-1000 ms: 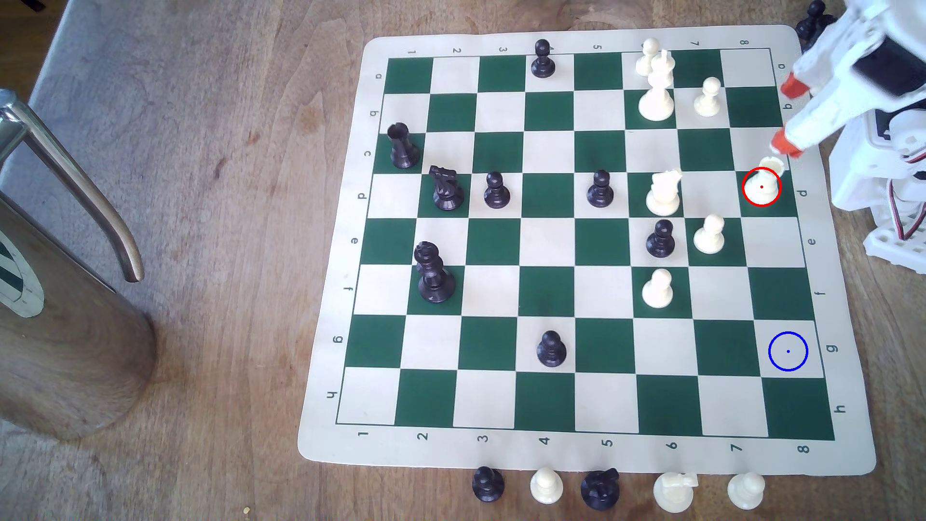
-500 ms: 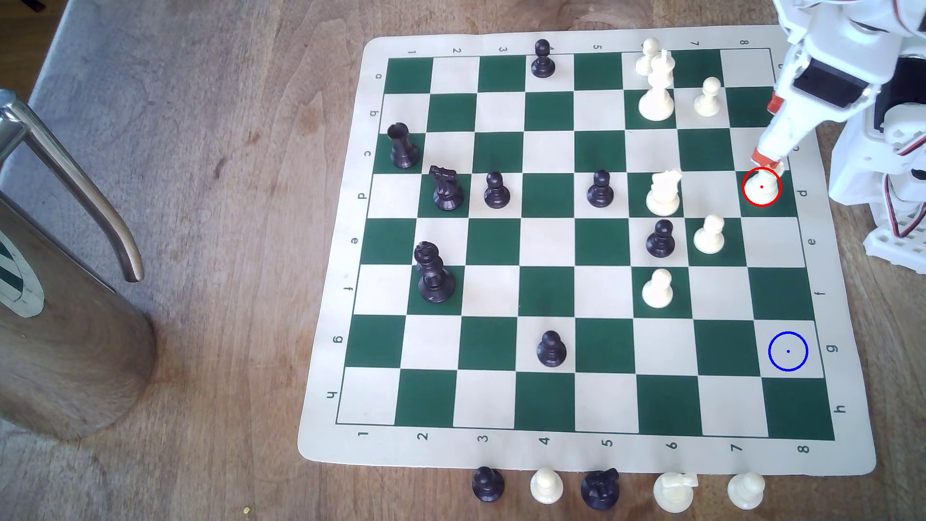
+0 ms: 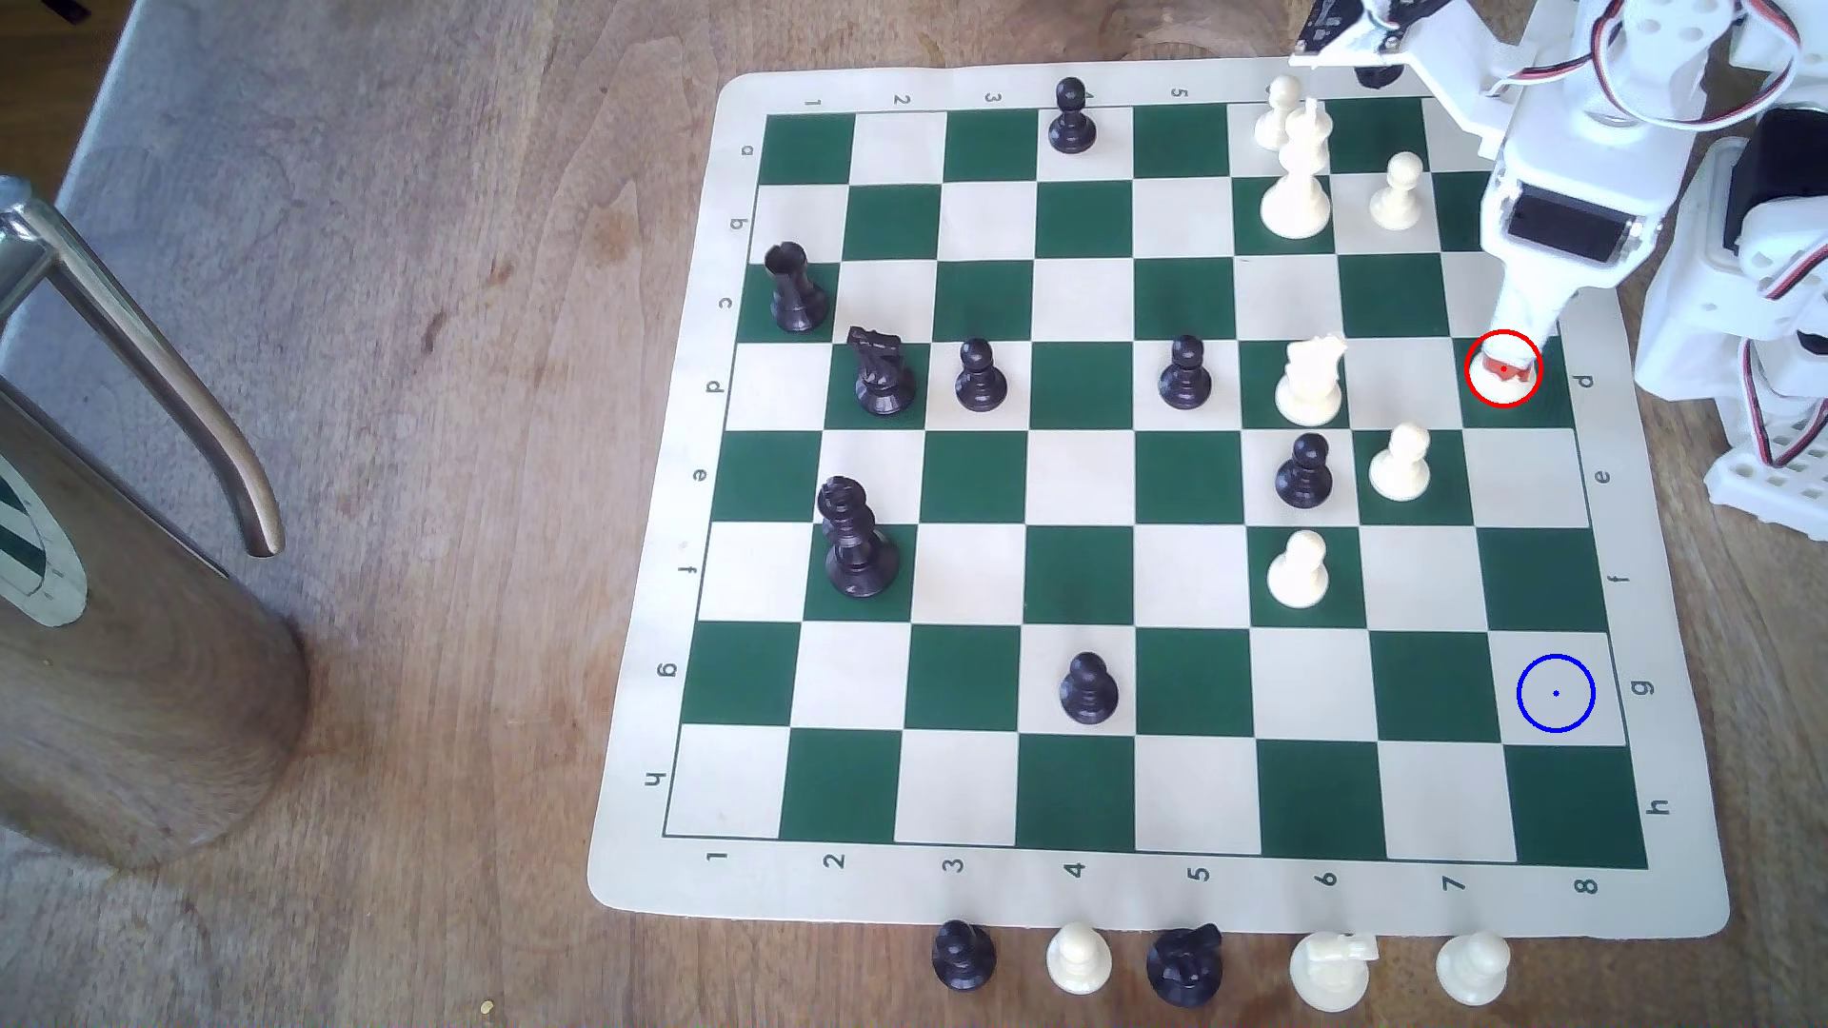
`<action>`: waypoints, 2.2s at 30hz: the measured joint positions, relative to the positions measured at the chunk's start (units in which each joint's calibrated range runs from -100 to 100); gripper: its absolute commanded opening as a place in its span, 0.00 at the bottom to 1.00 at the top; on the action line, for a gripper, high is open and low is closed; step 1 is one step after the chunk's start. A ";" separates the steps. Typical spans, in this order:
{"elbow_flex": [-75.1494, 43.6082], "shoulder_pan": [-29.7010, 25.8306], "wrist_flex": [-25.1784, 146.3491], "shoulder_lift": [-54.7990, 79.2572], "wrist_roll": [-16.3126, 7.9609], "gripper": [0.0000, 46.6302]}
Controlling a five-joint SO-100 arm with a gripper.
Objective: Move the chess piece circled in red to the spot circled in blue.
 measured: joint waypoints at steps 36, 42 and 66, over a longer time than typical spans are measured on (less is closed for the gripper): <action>2.62 -5.01 -5.34 3.85 -1.61 0.22; 2.62 -5.46 -5.34 4.52 -1.61 0.12; -15.82 -13.50 12.11 -1.93 -6.54 0.00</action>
